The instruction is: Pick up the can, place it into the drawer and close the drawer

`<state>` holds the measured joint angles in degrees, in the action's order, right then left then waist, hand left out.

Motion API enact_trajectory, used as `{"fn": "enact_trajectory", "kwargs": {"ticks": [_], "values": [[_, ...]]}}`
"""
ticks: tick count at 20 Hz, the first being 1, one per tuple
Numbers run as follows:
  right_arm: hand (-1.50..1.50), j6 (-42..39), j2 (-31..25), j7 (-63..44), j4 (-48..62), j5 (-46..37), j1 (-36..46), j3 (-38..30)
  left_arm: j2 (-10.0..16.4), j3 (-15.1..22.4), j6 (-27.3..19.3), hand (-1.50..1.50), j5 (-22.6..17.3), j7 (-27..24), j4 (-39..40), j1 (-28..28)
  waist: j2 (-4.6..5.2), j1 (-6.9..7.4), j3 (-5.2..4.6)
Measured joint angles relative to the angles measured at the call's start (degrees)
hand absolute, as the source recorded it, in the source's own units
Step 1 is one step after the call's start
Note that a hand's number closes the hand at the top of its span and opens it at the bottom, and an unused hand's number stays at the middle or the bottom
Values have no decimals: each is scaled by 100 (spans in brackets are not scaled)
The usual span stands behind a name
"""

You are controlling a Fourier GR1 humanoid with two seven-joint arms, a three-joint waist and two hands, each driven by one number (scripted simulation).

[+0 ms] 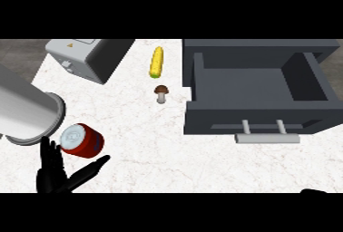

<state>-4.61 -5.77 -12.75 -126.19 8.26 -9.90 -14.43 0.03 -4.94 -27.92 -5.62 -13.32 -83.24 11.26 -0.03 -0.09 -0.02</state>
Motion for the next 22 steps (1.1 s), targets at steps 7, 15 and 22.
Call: {"fn": "enact_trajectory", "kwargs": {"ticks": [7, 15, 22], "values": [[-150, -41, 49, 8, 46, -104, 58, -39, 179, -644, 386, -150, -474, -694, 1419, -699, 3, -7, -1], [-150, -77, 151, -165, -172, -192, 16, -11, 185, -931, 502, -150, -739, -1304, 2434, -1102, 2, -7, 1], [-150, -118, 107, -375, -259, -114, 115, -128, 474, -1185, 821, -150, -885, -1792, 3569, -1848, 6, -21, 1]]}}
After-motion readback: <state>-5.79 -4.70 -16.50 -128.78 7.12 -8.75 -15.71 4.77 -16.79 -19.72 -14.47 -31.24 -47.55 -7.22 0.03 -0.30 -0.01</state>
